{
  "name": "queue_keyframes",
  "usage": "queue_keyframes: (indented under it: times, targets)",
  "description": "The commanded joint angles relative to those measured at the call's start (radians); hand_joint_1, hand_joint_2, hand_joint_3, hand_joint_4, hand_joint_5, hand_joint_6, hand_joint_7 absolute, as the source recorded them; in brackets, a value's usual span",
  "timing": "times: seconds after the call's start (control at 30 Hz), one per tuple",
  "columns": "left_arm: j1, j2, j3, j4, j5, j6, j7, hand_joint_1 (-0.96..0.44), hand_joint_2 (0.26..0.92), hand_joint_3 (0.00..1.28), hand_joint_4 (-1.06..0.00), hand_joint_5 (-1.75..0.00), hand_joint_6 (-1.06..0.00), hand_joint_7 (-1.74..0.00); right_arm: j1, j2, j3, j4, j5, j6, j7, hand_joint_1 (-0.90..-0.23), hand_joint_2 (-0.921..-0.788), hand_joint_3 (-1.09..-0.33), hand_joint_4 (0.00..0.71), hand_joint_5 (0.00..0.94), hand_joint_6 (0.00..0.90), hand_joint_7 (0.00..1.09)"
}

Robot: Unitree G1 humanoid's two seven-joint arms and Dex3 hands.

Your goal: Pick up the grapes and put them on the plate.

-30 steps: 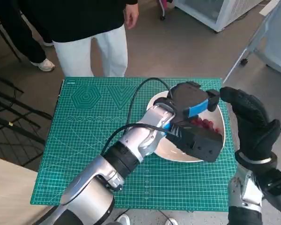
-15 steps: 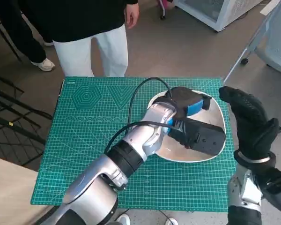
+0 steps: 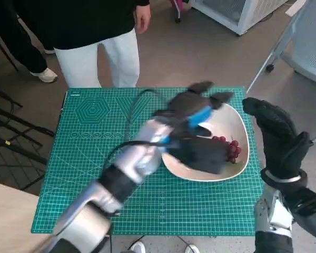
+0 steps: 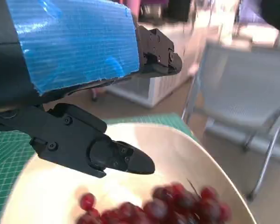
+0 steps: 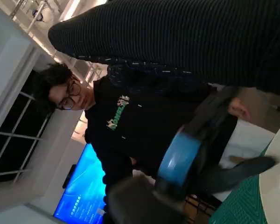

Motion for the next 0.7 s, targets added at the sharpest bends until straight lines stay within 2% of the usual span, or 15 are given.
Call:
queue_keyframes:
  times: [0.03,0.13,0.2,0.3,0.4,0.47,0.7]
  targets:
    - [0.1,0.098,0.117,-0.044,-0.112,-0.143,0.052,-0.6,0.921,0.15,-0.08,-0.01,-0.24,-0.02,0.009,0.009,0.008,0.012,-0.009,0.012,-0.007,-0.547,-0.921,-0.669,0.167,0.002,-0.001,0.35]
    - [0.152,0.123,0.222,-0.004,-0.258,-0.292,0.051,-0.6,0.921,0.25,-0.1,-0.02,-0.25,-0.02,0.008,0.01,0.009,0.016,-0.012,0.009,-0.008,-0.547,-0.921,-0.667,0.168,0.003,-0.001,0.35]
    - [0.178,0.124,0.292,0.042,-0.376,-0.389,0.014,-0.61,0.921,0.34,-0.11,-0.02,-0.25,-0.02,0.007,0.011,0.01,0.02,-0.013,0.007,-0.008,-0.547,-0.921,-0.665,0.169,0.003,-0.001,0.35]
    - [0.209,0.107,0.386,0.106,-0.56,-0.491,-0.09,-0.63,0.921,0.45,-0.11,-0.01,-0.23,-0.01,0.005,0.012,0.011,0.026,-0.015,0.004,-0.007,-0.547,-0.921,-0.663,0.169,0.003,-0.001,0.35]
    - [0.239,0.086,0.468,0.151,-0.721,-0.556,-0.202,-0.65,0.921,0.49,-0.11,-0.01,-0.21,0.0,0.005,0.012,0.012,0.031,-0.016,0.001,-0.006,-0.55,-0.921,-0.66,0.17,0.003,-0.001,0.35]
    - [0.256,0.082,0.502,0.169,-0.779,-0.589,-0.242,-0.66,0.921,0.5,-0.11,0.0,-0.2,0.0,0.005,0.012,0.013,0.033,-0.017,-0.001,-0.005,-0.554,-0.921,-0.657,0.171,0.004,-0.001,0.35]
    - [0.317,0.106,0.554,0.175,-0.836,-0.675,-0.291,-0.69,0.921,0.53,-0.1,0.0,-0.18,0.0,0.0,0.01,0.016,0.046,-0.017,-0.005,-0.001,-0.563,-0.921,-0.647,0.173,0.004,-0.001,0.36]
